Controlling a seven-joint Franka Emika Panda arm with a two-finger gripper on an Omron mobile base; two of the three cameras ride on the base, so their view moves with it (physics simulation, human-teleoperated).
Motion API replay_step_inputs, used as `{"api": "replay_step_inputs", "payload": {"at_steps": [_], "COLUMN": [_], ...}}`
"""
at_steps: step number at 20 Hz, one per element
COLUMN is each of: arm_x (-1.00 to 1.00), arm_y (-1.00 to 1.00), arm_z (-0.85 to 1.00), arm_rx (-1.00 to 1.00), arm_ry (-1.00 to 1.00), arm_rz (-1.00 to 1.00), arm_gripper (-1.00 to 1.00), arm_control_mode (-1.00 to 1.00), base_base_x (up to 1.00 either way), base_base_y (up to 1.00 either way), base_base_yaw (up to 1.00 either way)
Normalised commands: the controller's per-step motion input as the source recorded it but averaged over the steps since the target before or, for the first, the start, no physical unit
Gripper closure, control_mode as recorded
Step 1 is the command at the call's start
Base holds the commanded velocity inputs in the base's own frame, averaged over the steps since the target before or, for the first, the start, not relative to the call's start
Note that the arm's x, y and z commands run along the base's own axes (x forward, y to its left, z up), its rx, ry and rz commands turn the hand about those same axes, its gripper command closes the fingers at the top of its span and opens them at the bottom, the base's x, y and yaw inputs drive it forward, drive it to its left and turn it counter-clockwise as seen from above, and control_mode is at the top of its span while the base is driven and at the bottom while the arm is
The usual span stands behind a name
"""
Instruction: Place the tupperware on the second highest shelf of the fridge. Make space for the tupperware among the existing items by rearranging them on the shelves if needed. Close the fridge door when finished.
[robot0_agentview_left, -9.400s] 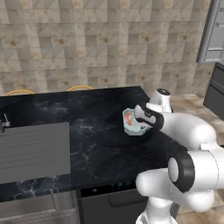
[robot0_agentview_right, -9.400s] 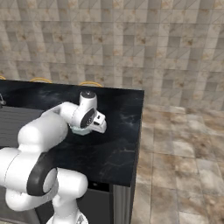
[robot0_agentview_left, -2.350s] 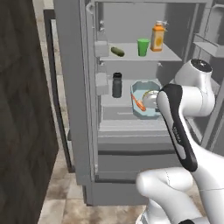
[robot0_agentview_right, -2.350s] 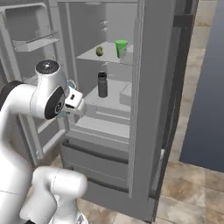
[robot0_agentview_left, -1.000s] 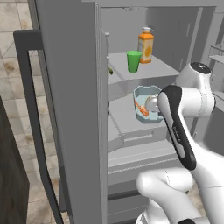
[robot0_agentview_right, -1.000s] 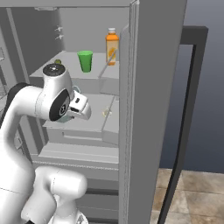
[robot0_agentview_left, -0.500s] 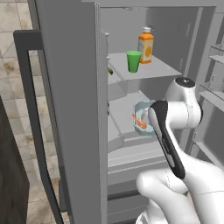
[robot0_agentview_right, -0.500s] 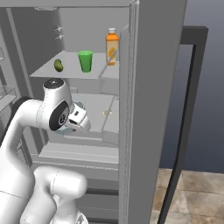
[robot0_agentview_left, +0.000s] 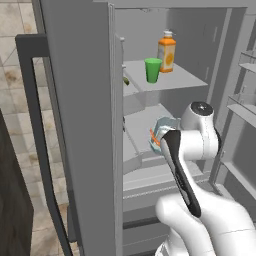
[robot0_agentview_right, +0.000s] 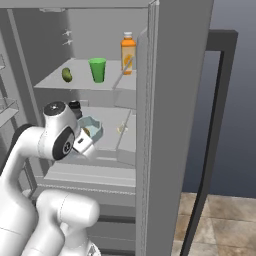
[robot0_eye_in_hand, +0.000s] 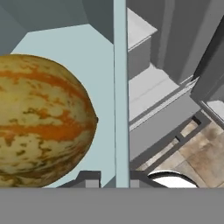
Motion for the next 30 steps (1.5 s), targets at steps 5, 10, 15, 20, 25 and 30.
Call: {"api": "replay_step_inputs", "payload": {"at_steps": [5,10,15,20,25,30], "arm_x": [0.34,0.36,0.36,0.37,0.53,0.52], "arm_y": [0.19,0.01,0.0,0.02,0.14,0.03], "arm_z": [-0.01,-0.13,-0.13,-0.12,-0.3,-0.22], "arm_rx": [0.08,0.13,0.13,0.04,0.0,0.0], "arm_ry": [-0.1,-0.06,0.0,0.01,0.08,0.03], "arm_rz": [-0.25,-0.05,0.0,0.05,0.07,0.02], "arm_gripper": [1.0,1.0,1.0,1.0,1.0,1.0], "arm_control_mode": [-1.0,-1.0,-1.0,-1.0,-1.0,-1.0], "base_base_x": [0.0,0.0,0.0,0.0,0.0,0.0], "base_base_y": [0.0,0.0,0.0,0.0,0.0,0.0], "base_base_yaw": [0.0,0.0,0.0,0.0,0.0,0.0]}}
